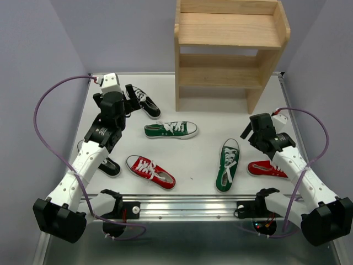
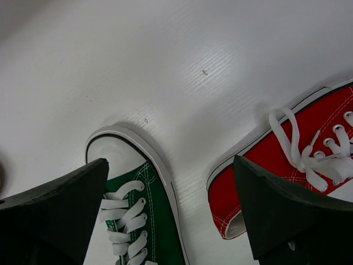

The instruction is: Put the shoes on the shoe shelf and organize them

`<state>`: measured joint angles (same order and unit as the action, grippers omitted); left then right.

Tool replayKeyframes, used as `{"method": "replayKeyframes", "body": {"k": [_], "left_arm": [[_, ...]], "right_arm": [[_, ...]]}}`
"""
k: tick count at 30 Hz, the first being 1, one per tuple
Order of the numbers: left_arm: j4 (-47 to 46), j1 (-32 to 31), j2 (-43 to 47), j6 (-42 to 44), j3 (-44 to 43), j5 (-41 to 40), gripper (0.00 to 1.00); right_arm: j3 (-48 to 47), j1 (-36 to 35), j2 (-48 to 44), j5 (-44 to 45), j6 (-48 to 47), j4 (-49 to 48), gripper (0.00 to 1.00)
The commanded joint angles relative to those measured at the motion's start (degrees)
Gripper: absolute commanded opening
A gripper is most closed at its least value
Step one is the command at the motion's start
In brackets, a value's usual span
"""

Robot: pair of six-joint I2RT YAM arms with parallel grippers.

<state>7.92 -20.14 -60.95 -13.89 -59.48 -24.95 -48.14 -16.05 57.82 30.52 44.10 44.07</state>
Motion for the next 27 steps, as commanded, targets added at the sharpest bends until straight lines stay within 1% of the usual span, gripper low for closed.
{"method": "replayKeyframes", "body": {"k": [1, 5, 6, 7, 8, 11, 14, 15, 20, 23, 24, 27], "left_arm": [[-2.12, 0.01, 1.27, 1.32, 0.07, 0.78, 0.99], [-1.86, 0.1, 1.27, 1.41, 0.07, 0.95, 0.99], [-1.77, 0.02, 1.18, 1.41, -0.02, 1.04, 0.99], [-1.6, 0.01, 1.1, 1.41, 0.07, 1.13, 0.99], [-1.68, 0.01, 0.92, 1.32, 0.07, 0.96, 0.99], [-1.6, 0.01, -0.4, 0.71, -0.46, 0.78, 0.99], [-0.98, 0.01, -2.07, 0.27, -1.51, 2.62, 0.99], [-0.89, 0.01, -2.59, 0.35, -1.6, 2.97, 0.99], [-1.07, 0.01, -3.04, 0.27, -0.9, 3.59, 0.99], [-1.07, 0.01, -3.48, 0.09, -0.72, 3.5, 0.99], [-1.07, 0.1, -3.56, 0.18, -0.63, 3.59, 0.99], [-1.51, 0.02, -4.18, 0.18, -0.28, 4.29, 0.99]], "right_arm": [[-1.17, 0.23, 0.28, 2.26, -0.24, -1.45, 1.0], [-1.16, 0.23, -0.6, 2.35, 1.6, 1.53, 1.0], [-1.51, 0.23, -0.52, 2.43, 3.43, 2.58, 1.0], [-2.65, 0.23, 0.0, 2.52, 4.76, 5.81, 1.0], [-3.27, 0.23, 0.53, 2.44, 7.64, 7.67, 1.0], [-4.77, 0.23, 2.99, 1.39, 12.14, 14.36, 1.0], [-5.56, 0.23, 6.59, 1.03, 21.7, 21.74, 1.0], [-5.47, 0.23, 6.6, 0.86, 22.6, 23.06, 1.0], [-3.28, 0.23, 3.18, 0.5, 26.82, 24.65, 1.0], [-2.31, 0.23, 1.24, 0.68, 33.66, 28.07, 1.0], [-1.44, 0.23, 0.72, 0.76, 34.64, 28.87, 1.0], [1.63, 0.23, -0.6, -0.9, 36.06, 27.74, 1.0]]}}
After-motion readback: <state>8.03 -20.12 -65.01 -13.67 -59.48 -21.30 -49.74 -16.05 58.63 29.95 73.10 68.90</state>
